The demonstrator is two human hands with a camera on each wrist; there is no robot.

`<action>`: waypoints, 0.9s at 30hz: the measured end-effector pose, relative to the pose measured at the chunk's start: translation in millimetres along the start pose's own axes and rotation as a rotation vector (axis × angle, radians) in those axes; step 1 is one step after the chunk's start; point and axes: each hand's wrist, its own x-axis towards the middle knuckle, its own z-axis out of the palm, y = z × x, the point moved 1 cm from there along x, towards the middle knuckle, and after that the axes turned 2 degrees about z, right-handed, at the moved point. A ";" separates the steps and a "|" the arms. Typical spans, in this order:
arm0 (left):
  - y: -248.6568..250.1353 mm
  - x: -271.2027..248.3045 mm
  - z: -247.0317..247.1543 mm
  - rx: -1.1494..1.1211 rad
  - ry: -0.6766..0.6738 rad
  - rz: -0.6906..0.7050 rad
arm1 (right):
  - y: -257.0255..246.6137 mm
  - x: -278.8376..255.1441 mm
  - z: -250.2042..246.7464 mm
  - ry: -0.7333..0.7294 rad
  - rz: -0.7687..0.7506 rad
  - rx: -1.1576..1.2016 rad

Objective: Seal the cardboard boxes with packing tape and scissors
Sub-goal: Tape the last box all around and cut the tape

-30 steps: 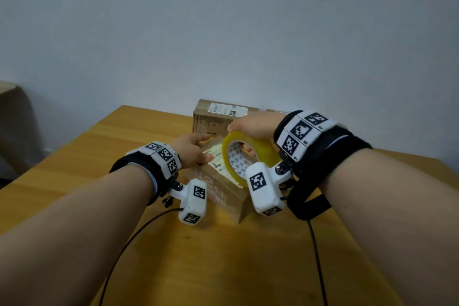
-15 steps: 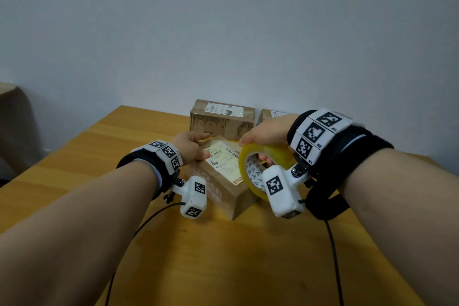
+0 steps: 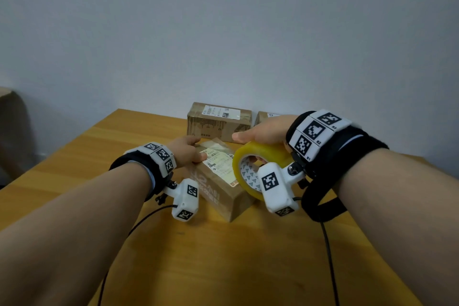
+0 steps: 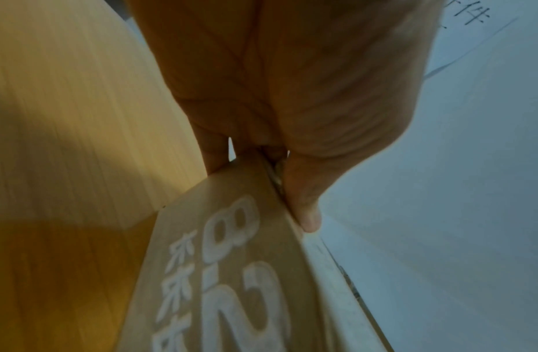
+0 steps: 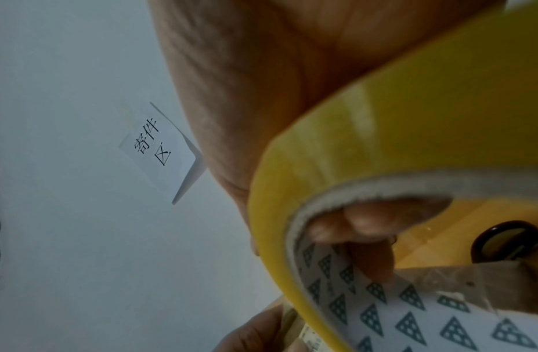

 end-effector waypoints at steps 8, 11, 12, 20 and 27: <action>-7.3 10.8 -9.2 -0.168 -0.107 -0.097 | -12.5 15.9 -8.6 0.087 -0.078 -0.063; -7.9 9.9 -6.5 -0.248 -0.158 -0.085 | -13.2 22.2 -11.0 0.083 -0.056 -0.071; -7.4 9.5 -6.2 -0.260 -0.162 -0.088 | -13.8 23.6 -11.9 0.077 -0.060 -0.054; -19.4 8.7 -1.9 -0.214 -0.202 -0.162 | -23.7 26.1 -17.0 0.082 -0.101 0.111; -33.1 -17.2 1.7 -0.368 -0.392 -0.126 | -26.4 25.0 -6.0 0.252 -0.220 -0.010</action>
